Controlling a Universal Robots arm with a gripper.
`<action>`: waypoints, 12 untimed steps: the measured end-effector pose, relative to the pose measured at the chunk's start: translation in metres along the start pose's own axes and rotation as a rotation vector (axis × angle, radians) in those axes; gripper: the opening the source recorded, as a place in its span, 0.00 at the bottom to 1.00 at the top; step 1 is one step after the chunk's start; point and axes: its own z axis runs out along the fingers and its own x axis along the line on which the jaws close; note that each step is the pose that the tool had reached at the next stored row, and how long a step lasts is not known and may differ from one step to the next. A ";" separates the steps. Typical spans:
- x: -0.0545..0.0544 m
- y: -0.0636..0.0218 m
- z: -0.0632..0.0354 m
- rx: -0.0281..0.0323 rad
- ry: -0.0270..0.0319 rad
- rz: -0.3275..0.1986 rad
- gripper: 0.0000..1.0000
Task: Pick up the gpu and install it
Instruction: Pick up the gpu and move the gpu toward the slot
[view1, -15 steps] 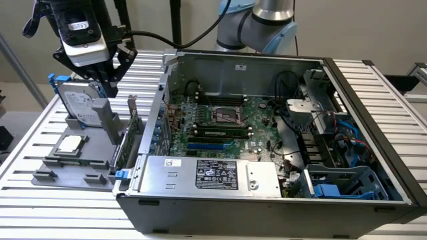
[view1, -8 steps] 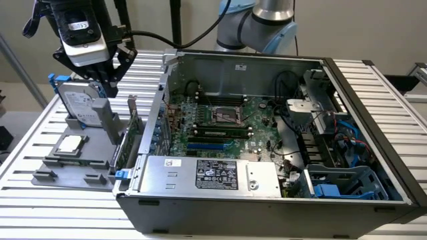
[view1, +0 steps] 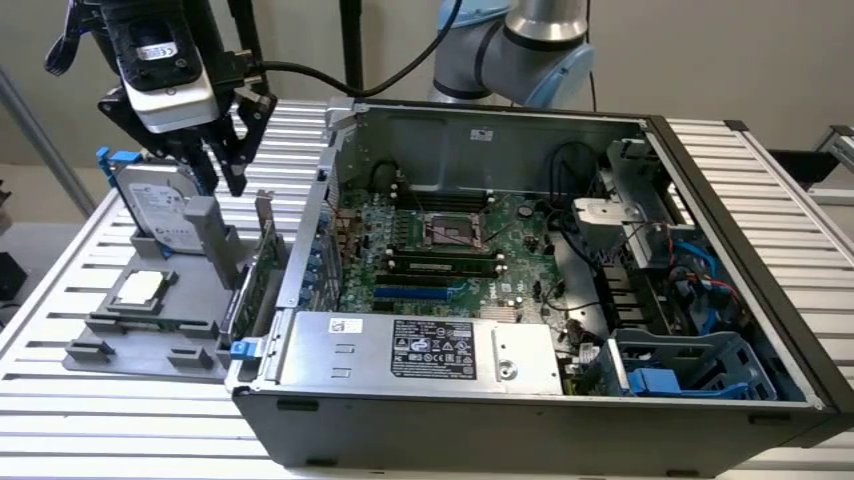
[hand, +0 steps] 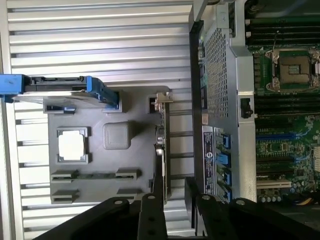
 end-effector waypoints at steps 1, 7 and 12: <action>0.000 0.0000 0.0000 0.0002 0.0000 0.000 1.00; 0.001 -0.0002 0.0044 0.0003 0.0000 0.003 1.00; 0.004 -0.0008 0.0134 0.0005 -0.0004 0.009 1.00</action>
